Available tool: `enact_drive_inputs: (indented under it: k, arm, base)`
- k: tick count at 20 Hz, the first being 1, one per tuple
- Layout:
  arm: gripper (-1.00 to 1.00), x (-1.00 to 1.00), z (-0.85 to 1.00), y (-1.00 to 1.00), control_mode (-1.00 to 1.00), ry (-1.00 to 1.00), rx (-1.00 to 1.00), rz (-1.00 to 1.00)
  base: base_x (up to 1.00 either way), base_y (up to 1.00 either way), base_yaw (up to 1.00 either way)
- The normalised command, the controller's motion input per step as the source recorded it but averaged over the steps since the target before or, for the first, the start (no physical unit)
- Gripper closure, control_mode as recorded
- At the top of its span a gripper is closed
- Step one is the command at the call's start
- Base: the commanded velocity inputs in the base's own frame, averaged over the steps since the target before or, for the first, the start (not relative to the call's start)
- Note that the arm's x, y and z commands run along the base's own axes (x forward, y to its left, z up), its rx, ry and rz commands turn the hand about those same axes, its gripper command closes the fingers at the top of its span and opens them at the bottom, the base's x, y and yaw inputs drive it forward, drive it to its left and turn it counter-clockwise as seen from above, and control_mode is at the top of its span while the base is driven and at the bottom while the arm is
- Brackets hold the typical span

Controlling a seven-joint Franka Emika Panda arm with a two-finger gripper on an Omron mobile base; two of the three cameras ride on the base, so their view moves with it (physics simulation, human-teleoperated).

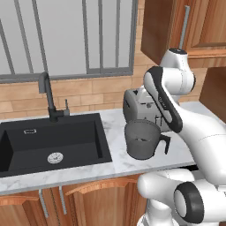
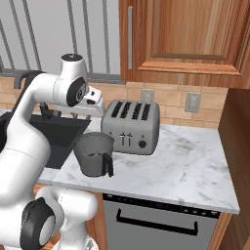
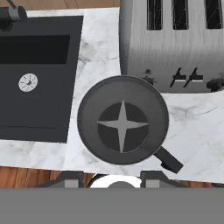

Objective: Turn on the sink faucet and place the jug under the water for a few seconds to fill it up.

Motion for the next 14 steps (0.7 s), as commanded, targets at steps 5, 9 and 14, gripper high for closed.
enact_drive_inputs:
  k: [5, 9, 14]
  arm:
    - [-1.0, -0.23, 0.0, -0.05, -1.0, 0.0, 0.0, 0.0]
    - [-1.0, -0.28, -0.03, -0.14, -1.0, -0.01, 0.0, 0.0]
    - [-1.0, 0.0, 0.0, 0.0, -1.0, 0.0, 0.0, 0.0]
  base:
    - [0.0, 0.0, 0.0]
    - [0.0, 0.0, 0.0]
    - [0.0, 0.0, 0.0]
